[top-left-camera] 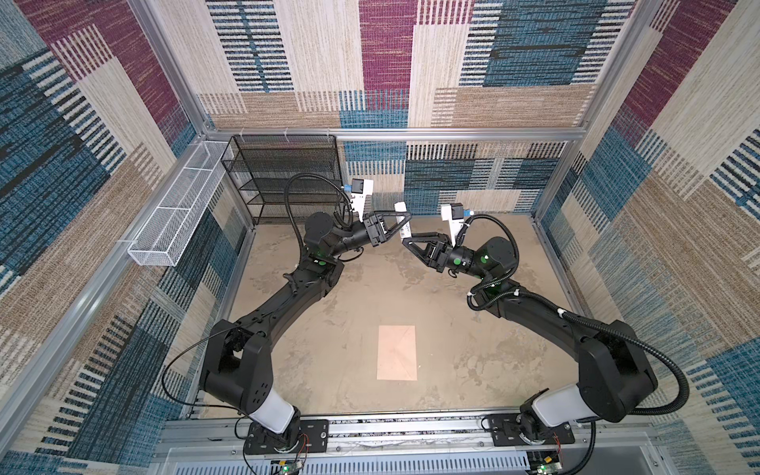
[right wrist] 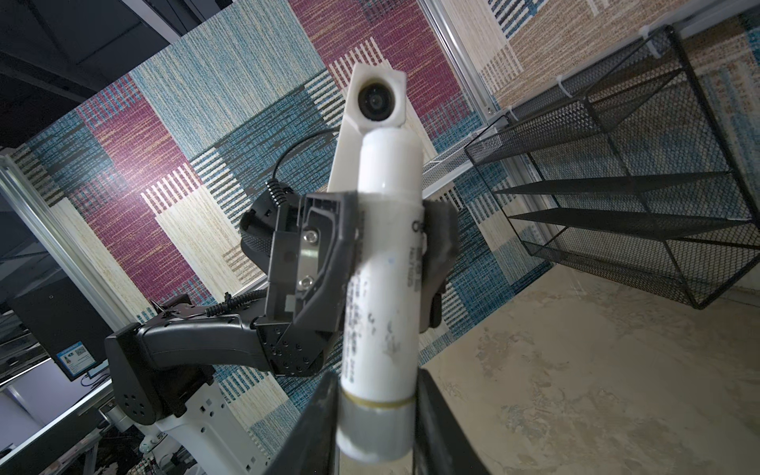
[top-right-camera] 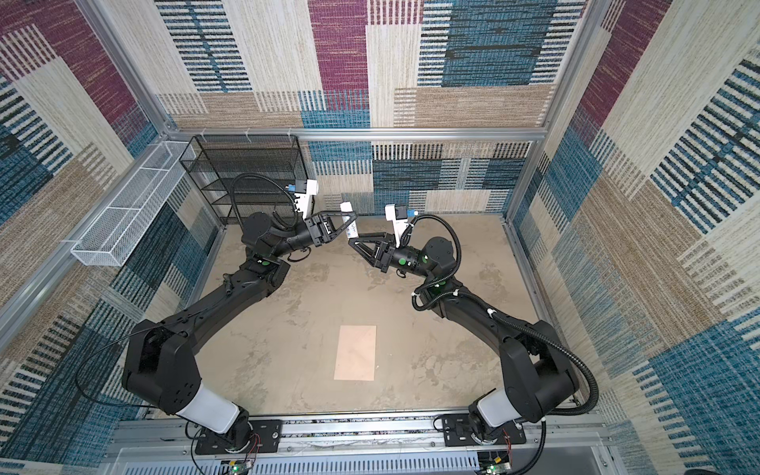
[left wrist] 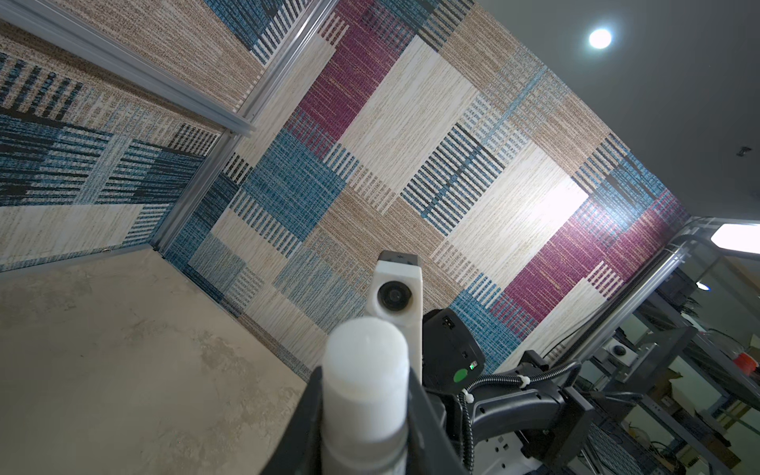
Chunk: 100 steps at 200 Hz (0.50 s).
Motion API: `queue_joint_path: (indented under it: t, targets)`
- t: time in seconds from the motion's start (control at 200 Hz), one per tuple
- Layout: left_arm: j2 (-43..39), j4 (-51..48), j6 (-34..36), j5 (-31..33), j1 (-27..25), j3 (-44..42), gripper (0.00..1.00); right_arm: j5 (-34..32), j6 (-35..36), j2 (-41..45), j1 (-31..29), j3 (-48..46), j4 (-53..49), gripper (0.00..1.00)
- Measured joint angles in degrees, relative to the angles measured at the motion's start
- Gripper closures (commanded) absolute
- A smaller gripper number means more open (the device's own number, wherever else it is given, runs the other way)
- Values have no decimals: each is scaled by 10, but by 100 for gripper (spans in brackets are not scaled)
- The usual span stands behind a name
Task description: Place the letter into the envelope and seal it
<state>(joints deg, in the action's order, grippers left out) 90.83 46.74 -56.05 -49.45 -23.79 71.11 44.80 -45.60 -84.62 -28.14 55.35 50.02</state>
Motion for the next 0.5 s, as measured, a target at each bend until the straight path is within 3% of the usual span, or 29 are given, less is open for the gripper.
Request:
queue_joint_path:
  t: [0.346, 0.501]
  targets:
    - [-1, -18, 19, 4, 0, 6, 100, 2, 14, -1, 0, 13, -24, 83]
    - [-17, -117, 87, 50, -16, 37, 100, -17, 61, 2, -3, 41, -77, 85]
